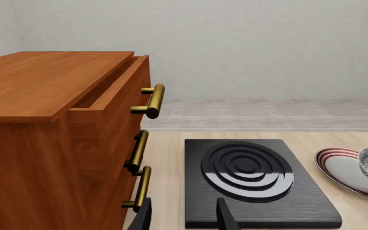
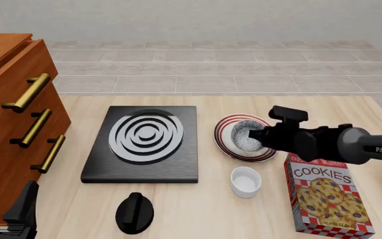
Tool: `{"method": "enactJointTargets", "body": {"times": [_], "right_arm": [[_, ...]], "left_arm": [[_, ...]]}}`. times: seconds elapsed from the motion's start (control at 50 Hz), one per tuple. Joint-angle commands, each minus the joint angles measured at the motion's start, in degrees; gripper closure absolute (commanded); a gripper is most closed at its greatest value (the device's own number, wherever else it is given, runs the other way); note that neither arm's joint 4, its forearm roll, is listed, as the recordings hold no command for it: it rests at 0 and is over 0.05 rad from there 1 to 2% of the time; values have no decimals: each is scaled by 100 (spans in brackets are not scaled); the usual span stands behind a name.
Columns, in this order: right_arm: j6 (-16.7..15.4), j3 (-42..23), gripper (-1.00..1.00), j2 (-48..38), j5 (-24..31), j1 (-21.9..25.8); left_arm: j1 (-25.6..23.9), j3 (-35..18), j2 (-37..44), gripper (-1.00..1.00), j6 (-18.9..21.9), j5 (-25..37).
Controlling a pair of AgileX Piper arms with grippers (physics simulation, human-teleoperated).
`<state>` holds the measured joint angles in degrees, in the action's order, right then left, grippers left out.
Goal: Pick the akita bowl next to the ramekin and place it on the plate.
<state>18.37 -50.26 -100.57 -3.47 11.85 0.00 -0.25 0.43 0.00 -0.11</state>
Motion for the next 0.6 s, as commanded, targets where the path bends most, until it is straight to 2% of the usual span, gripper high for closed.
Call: {"method": "enactJointTargets", "body": {"times": [0.02, 0.6], "right_arm": [[-27, -166, 100, -154, -43, -56], [-183, -418, 100, -515, -183, -202]], "left_arm": [[0, 0, 0, -100, 0, 0], [0, 0, 0, -100, 0, 0]]}}
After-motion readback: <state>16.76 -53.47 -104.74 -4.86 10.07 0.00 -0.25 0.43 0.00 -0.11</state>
